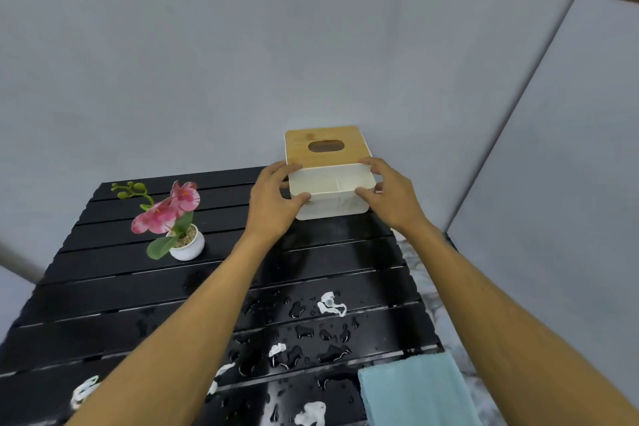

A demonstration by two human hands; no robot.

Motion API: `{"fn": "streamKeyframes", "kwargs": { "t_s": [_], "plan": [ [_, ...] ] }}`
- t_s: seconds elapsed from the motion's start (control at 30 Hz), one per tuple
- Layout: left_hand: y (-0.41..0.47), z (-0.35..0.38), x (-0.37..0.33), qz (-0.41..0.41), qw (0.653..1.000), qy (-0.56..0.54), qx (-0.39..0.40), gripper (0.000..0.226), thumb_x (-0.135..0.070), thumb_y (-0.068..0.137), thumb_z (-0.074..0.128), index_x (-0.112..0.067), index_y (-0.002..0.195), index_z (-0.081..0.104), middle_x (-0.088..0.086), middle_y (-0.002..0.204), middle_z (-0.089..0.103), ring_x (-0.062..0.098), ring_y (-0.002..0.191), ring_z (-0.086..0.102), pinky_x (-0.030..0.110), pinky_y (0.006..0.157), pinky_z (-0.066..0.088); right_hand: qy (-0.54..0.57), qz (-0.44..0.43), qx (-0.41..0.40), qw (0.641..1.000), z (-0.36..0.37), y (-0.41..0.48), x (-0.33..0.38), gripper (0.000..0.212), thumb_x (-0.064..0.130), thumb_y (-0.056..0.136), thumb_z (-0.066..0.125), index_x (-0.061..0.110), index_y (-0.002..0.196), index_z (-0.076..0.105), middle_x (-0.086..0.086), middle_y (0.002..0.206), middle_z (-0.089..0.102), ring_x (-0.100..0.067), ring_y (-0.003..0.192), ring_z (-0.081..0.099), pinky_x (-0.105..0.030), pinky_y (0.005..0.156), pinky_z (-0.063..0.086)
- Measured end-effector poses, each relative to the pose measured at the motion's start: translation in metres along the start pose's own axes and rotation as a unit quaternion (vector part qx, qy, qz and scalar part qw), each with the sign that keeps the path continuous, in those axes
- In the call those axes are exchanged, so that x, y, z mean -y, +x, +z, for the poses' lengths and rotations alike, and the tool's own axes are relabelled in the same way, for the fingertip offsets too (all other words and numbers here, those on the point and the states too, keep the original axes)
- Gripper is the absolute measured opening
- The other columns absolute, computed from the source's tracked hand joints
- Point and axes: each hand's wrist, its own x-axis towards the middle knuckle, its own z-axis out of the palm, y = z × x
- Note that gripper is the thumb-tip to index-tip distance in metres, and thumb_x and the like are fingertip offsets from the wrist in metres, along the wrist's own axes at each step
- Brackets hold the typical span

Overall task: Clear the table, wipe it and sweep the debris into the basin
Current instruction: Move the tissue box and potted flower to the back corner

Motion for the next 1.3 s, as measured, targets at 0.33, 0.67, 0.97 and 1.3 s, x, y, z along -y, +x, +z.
{"fn": "streamKeyframes", "kwargs": {
  "t_s": [0.33, 0.67, 0.97, 1.3],
  "plan": [
    [0.014, 0.019, -0.001, -0.032, 0.999, 0.004, 0.011, 0.052, -0.023, 0.084, 0.067, -0.033, 0.132, 0.049, 0.002, 0.127, 0.049, 0.013, 0.092, 0.059, 0.037, 0.090, 0.053, 0.002, 0.003, -0.002, 1.000, -0.005, 0.013, -0.007, 0.051, 0.018, 0.086, 0.066, 0.026, 0.132, 0.046, -0.003, 0.125, 0.055, -0.021, 0.091, 0.059, -0.033, 0.089, 0.052],
    [0.017, 0.021, 0.001, -0.039, 0.999, 0.009, 0.028, 0.055, -0.027, 0.084, 0.066, -0.037, 0.134, 0.044, 0.003, 0.127, 0.049, 0.014, 0.094, 0.059, 0.042, 0.091, 0.053, 0.007, 0.013, 0.021, 1.000, -0.007, 0.017, -0.007, 0.049, 0.016, 0.090, 0.061, 0.025, 0.135, 0.044, -0.007, 0.128, 0.055, -0.019, 0.090, 0.057, -0.029, 0.089, 0.047],
    [-0.015, -0.007, -0.001, -0.059, 0.998, -0.027, 0.022, 0.060, -0.030, 0.086, 0.066, -0.035, 0.140, 0.040, -0.009, 0.128, 0.045, 0.010, 0.105, 0.053, 0.022, 0.084, 0.041, 0.069, 0.034, -0.056, 0.995, -0.002, -0.021, 0.011, 0.052, 0.022, 0.090, 0.061, 0.024, 0.136, 0.037, 0.010, 0.119, 0.046, -0.010, 0.098, 0.051, -0.023, 0.085, 0.039],
    [-0.097, -0.064, 0.034, -0.092, 0.994, 0.021, 0.061, 0.043, -0.030, 0.088, 0.063, -0.029, 0.130, 0.053, -0.005, 0.126, 0.058, 0.012, 0.118, 0.052, 0.032, 0.100, 0.042, 0.040, 0.088, 0.025, 0.995, 0.047, -0.078, 0.048, 0.045, 0.029, 0.085, 0.065, 0.017, 0.126, 0.051, -0.001, 0.127, 0.057, -0.015, 0.100, 0.060, -0.026, 0.084, 0.043]
  ]
}}
